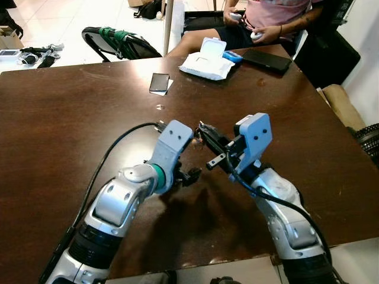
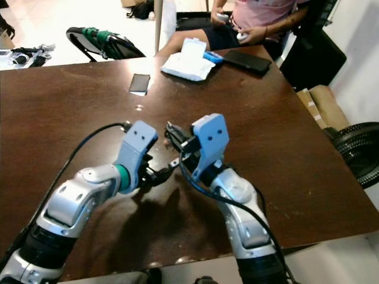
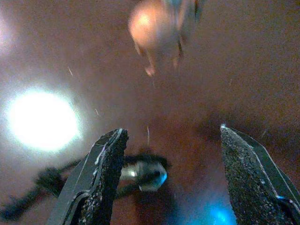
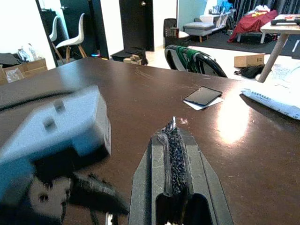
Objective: Hang keys on a hook
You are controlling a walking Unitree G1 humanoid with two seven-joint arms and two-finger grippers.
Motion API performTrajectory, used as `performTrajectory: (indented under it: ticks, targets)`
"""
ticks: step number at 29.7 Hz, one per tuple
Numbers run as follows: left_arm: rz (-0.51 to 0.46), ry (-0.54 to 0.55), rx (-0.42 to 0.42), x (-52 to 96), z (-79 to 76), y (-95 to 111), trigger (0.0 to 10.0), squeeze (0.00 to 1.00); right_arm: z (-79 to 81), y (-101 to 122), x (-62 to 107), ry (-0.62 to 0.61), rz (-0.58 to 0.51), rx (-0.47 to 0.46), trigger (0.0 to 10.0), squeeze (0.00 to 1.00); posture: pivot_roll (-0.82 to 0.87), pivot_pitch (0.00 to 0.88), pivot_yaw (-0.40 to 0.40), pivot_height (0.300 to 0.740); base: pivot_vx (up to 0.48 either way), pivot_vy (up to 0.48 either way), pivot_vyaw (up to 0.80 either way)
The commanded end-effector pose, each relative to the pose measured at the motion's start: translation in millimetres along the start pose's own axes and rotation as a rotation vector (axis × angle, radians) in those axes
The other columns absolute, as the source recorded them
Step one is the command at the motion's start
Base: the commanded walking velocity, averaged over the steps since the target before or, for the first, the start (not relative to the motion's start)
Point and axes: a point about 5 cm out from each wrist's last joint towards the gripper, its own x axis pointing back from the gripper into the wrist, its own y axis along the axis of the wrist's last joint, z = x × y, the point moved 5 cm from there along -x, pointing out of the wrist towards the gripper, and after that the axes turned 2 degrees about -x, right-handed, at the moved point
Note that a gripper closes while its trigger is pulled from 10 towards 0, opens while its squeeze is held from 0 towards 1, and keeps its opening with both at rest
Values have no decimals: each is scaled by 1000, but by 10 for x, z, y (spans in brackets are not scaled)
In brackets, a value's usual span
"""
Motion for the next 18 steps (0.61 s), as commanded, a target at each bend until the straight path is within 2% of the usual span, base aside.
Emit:
performTrajectory:
  ticks: [1,4,7,12,13,16,17,18]
  targets:
    - [79,27,-4,-21,23,-209,10000,0,37,-13,12,9,6,2,10000,0,67,85,151,740,0,0,0]
    - [79,27,-4,-21,23,-209,10000,0,37,-13,12,9,6,2,10000,0,67,85,151,740,0,0,0]
    - [140,56,23,-1,66,-385,10000,0,38,-16,18,11,9,2,10000,0,71,92,152,740,0,0,0]
    - [150,62,29,4,79,-416,10000,0,39,-16,17,11,9,2,10000,0,71,92,152,740,0,0,0]
    - [159,72,30,11,104,-445,4824,0,40,-16,17,12,8,2,10000,0,71,92,152,740,0,0,0]
    - [159,72,30,11,104,-445,4824,0,40,-16,17,12,8,2,10000,0,71,92,152,740,0,0,0]
    - [165,79,31,18,128,-463,3804,0,39,-15,14,12,8,2,10000,0,71,92,153,740,0,0,0]
    - [165,79,31,18,128,-463,3804,0,39,-15,14,12,8,2,10000,0,71,92,153,740,0,0,0]
